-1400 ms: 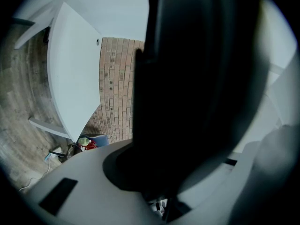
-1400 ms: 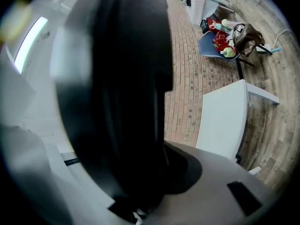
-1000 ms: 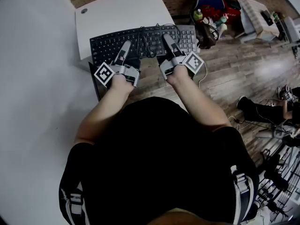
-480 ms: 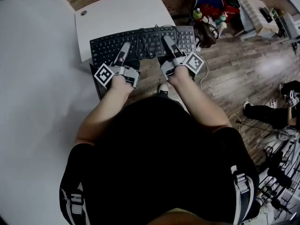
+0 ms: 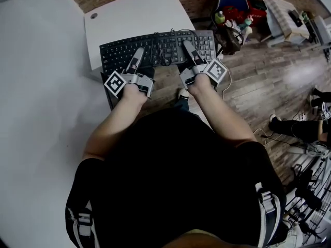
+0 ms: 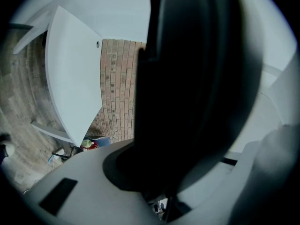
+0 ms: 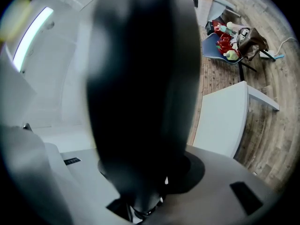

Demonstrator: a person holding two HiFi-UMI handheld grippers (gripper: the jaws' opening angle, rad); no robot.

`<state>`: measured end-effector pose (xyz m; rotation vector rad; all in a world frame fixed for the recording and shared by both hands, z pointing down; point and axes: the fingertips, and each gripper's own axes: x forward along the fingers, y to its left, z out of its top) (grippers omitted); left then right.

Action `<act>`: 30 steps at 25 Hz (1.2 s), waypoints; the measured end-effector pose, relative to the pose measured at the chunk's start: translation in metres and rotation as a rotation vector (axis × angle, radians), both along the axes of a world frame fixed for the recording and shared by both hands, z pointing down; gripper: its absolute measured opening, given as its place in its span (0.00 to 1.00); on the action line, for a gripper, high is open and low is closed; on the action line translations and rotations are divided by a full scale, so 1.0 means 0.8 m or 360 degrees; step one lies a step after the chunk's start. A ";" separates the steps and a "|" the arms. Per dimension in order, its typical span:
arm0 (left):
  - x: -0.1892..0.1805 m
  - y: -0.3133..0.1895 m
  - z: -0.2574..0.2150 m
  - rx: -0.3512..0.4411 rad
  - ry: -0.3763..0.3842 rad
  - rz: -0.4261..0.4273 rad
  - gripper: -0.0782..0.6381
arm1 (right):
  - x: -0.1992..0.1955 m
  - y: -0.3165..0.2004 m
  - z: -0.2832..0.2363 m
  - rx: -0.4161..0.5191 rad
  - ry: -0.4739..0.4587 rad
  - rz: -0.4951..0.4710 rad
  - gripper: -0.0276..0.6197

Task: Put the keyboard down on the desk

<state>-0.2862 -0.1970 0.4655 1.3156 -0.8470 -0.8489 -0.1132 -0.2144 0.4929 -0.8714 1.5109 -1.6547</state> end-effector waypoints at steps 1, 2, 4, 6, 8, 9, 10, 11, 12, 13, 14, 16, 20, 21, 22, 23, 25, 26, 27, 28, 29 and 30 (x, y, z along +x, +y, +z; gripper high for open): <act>-0.004 0.002 -0.001 0.0001 -0.0006 -0.0005 0.22 | 0.002 0.000 0.000 -0.0008 -0.0002 0.0013 0.32; -0.010 0.003 -0.001 0.0003 -0.0011 -0.0010 0.22 | 0.002 -0.001 0.001 -0.0010 -0.0004 0.0023 0.32; -0.019 0.005 0.002 0.0010 -0.0018 -0.0020 0.22 | -0.001 -0.001 0.002 0.0001 -0.0004 0.0024 0.32; -0.019 0.005 0.006 0.0016 -0.0017 -0.0027 0.22 | 0.000 -0.002 0.006 0.0008 -0.0003 0.0017 0.32; -0.012 0.004 0.009 0.0019 -0.0010 -0.0032 0.22 | 0.005 -0.002 0.013 0.0002 -0.0001 0.0012 0.32; -0.009 0.004 0.012 0.0019 -0.0009 -0.0035 0.22 | 0.007 -0.002 0.016 0.0000 0.0001 0.0011 0.32; -0.008 0.004 0.016 0.0016 -0.0012 -0.0038 0.22 | 0.009 -0.002 0.020 0.0000 0.0000 0.0009 0.32; -0.008 0.005 0.021 0.0014 -0.0017 -0.0043 0.22 | 0.009 -0.003 0.023 0.0002 -0.0002 0.0007 0.32; -0.009 0.005 0.025 0.0013 -0.0019 -0.0049 0.22 | 0.009 -0.003 0.026 0.0005 -0.0005 0.0004 0.32; -0.009 0.004 0.026 0.0014 -0.0019 -0.0055 0.22 | 0.008 -0.003 0.026 0.0007 -0.0009 -0.0002 0.32; -0.010 0.004 0.024 0.0016 -0.0020 -0.0060 0.22 | 0.006 -0.003 0.024 0.0009 -0.0014 -0.0010 0.32; -0.010 0.001 0.015 0.0019 -0.0032 -0.0067 0.22 | 0.001 -0.003 0.016 0.0011 -0.0025 -0.0029 0.32; 0.007 0.001 -0.002 0.0046 -0.0057 -0.0052 0.23 | 0.002 0.003 0.005 0.0029 -0.0056 -0.0062 0.32; 0.010 0.001 -0.001 0.0053 -0.0056 -0.0052 0.23 | 0.001 0.003 0.007 0.0030 -0.0067 -0.0067 0.32; 0.011 0.001 0.002 0.0058 -0.0053 -0.0054 0.23 | -0.001 0.003 0.010 0.0029 -0.0076 -0.0070 0.32; 0.011 0.001 0.005 0.0060 -0.0052 -0.0057 0.23 | -0.002 0.003 0.014 0.0026 -0.0080 -0.0072 0.32; 0.009 0.002 0.008 0.0059 -0.0059 -0.0064 0.23 | -0.002 0.001 0.018 0.0023 -0.0080 -0.0070 0.31; 0.009 0.002 0.006 0.0062 -0.0065 -0.0066 0.23 | -0.002 0.001 0.017 0.0028 -0.0083 -0.0067 0.30; 0.008 0.003 0.003 0.0066 -0.0069 -0.0069 0.23 | -0.002 0.001 0.013 0.0036 -0.0087 -0.0066 0.29; 0.008 0.004 0.000 0.0070 -0.0071 -0.0072 0.23 | -0.001 0.002 0.009 0.0045 -0.0090 -0.0066 0.29; 0.008 0.005 -0.002 0.0072 -0.0071 -0.0077 0.23 | -0.002 0.002 0.007 0.0053 -0.0091 -0.0069 0.28; 0.008 0.006 0.001 0.0073 -0.0070 -0.0082 0.23 | -0.003 0.002 0.009 0.0058 -0.0093 -0.0073 0.28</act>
